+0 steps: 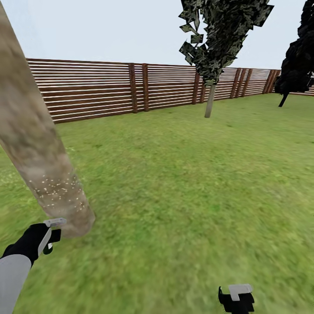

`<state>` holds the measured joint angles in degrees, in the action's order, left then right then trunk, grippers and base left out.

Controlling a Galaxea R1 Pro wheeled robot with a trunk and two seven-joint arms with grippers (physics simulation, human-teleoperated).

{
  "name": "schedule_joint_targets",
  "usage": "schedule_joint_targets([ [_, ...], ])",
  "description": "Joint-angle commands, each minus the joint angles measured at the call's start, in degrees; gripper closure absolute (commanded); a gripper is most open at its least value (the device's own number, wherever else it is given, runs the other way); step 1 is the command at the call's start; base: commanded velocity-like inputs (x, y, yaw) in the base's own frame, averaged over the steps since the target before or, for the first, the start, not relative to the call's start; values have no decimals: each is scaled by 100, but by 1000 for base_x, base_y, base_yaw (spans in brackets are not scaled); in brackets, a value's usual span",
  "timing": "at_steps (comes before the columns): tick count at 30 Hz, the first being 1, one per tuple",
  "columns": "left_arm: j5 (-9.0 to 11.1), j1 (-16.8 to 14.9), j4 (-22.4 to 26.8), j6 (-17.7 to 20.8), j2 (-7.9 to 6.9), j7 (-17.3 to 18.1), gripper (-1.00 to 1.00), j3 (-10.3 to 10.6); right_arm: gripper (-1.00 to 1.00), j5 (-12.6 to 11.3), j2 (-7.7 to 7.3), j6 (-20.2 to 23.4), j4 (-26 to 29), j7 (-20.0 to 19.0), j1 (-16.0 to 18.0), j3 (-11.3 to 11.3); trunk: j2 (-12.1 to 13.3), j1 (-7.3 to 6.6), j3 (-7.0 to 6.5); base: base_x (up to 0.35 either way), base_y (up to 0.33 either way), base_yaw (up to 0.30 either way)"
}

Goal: In the garden, pick up the pesticide atomizer on the floor and spray pesticide onto both trees until each tree trunk is fully covered.

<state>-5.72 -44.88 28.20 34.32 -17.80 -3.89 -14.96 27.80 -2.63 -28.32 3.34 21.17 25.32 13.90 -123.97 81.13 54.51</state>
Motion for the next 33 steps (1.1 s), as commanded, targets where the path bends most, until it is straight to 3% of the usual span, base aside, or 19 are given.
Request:
schedule_joint_targets([
  [1,-61,-4,10,33,5,20,100,-31,-100,64,0,-16,-9,19,4,43,-2,1,5,146,-243,0],
  [18,-57,-4,1,31,21,20,100,-24,-100,68,8,-16,-9,19,4,43,-2,1,5,139,-245,40],
  [25,-43,-4,-47,9,22,40,100,-28,-100,69,8,-16,-9,19,3,43,-2,1,5,-207,-173,271],
  [27,-45,12,-87,-236,74,86,100,-25,-100,68,8,-16,-9,19,6,43,-2,1,5,-331,-16,147],
  [28,-74,127,-154,-602,199,119,100,5,-100,74,8,-16,-9,15,7,43,-2,1,5,-334,-4,42],
  [29,-144,324,-178,-1127,281,318,100,173,-100,81,18,-16,-9,9,7,38,-2,1,5,-335,-2,17],
  [30,-403,598,-140,-2048,299,1908,100,1300,-100,126,65,-16,58,-18,8,-65,-2,1,5,-303,0,3],
  [31,-596,637,-128,-2308,268,2935,100,2035,-100,409,133,-9,328,-38,8,-463,-2,1,5,-303,0,1],
  [32,-788,642,-120,-2457,210,3391,100,2314,-100,733,171,2,631,-166,9,-840,-2,1,5,-319,0,0],
  [33,-1085,639,-117,-2604,170,3856,100,2529,-100,990,190,12,903,-536,8,-1117,-2,1,5,-328,0,0],
])
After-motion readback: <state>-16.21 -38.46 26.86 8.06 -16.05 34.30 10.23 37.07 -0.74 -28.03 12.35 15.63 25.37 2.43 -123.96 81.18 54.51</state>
